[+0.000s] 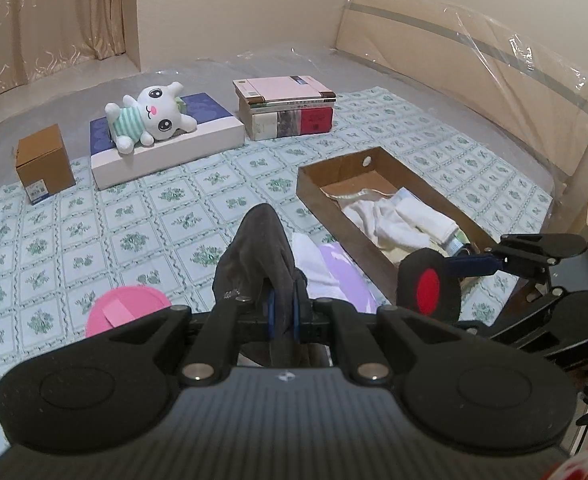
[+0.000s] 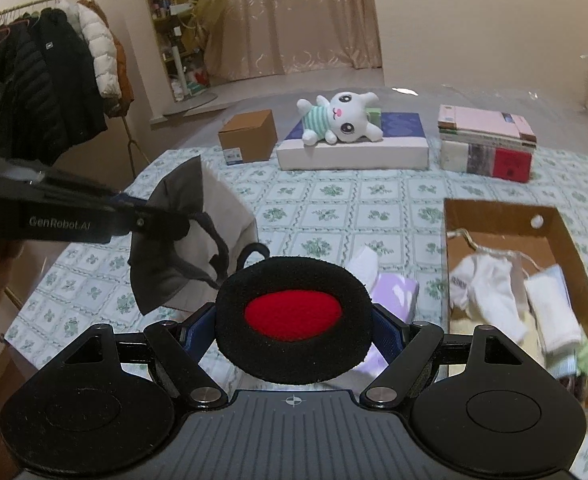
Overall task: Organize soft objects
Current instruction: 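Carry the dark sock and black-red pad over the cardboard tray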
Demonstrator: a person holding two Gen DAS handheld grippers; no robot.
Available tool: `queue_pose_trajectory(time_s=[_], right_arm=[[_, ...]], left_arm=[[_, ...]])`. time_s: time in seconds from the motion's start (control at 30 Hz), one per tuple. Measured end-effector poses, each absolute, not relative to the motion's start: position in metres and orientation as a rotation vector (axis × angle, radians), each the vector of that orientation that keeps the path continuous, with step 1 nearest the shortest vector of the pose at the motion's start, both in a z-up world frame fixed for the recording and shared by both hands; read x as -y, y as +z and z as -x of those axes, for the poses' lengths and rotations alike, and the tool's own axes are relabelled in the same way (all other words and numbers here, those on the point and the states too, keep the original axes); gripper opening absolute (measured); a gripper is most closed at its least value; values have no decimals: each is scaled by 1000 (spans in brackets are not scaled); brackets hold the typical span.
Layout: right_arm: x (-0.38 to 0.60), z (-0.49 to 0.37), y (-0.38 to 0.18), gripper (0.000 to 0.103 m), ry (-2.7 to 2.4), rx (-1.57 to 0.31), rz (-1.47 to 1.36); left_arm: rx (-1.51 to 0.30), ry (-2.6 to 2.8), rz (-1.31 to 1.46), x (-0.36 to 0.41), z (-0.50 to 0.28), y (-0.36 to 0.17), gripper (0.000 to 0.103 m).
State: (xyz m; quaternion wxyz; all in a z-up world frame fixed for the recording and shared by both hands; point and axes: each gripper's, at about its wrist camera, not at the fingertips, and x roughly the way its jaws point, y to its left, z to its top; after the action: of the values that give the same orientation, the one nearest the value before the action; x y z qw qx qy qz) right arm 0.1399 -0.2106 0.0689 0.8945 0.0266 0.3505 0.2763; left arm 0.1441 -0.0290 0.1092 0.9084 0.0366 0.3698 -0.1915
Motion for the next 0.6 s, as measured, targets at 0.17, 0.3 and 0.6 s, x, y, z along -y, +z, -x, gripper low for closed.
queue_pose_trajectory(time_s=[0.17, 0.3, 0.6], right_arm=[[225, -124, 60, 79, 537, -733, -69], [237, -114, 51, 79, 512, -749, -85], [254, -99, 32, 79, 470, -789, -92]], left_arm=[[-746, -383, -79, 32, -123, 100, 7], [-749, -368, -73, 31, -109, 87, 7], [-769, -371, -4, 35, -83, 63, 7]])
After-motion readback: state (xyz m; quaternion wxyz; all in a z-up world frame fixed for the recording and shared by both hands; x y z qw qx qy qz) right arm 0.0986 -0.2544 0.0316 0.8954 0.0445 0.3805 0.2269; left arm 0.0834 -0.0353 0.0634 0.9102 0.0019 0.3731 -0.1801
